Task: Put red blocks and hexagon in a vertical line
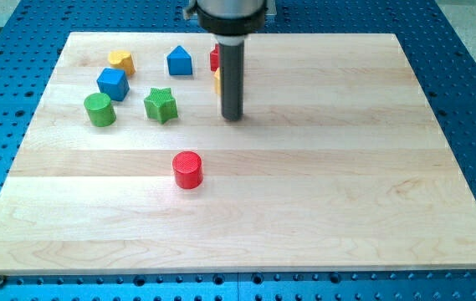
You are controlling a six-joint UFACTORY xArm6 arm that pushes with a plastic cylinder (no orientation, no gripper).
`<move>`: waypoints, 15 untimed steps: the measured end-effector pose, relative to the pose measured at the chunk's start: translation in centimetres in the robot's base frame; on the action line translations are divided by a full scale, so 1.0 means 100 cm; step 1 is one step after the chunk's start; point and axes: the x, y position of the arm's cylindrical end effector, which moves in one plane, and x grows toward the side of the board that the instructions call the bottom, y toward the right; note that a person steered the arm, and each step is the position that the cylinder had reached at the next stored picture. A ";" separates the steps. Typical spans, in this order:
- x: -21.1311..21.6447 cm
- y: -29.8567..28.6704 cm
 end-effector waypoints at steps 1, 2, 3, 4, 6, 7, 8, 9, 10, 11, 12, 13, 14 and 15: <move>0.066 0.045; 0.128 -0.014; 0.102 -0.045; 0.137 -0.049; 0.120 -0.115; 0.076 -0.066; 0.106 -0.066; 0.098 -0.036; 0.076 -0.032; 0.053 -0.030; 0.018 -0.051; 0.052 -0.049; 0.052 -0.028; 0.018 0.002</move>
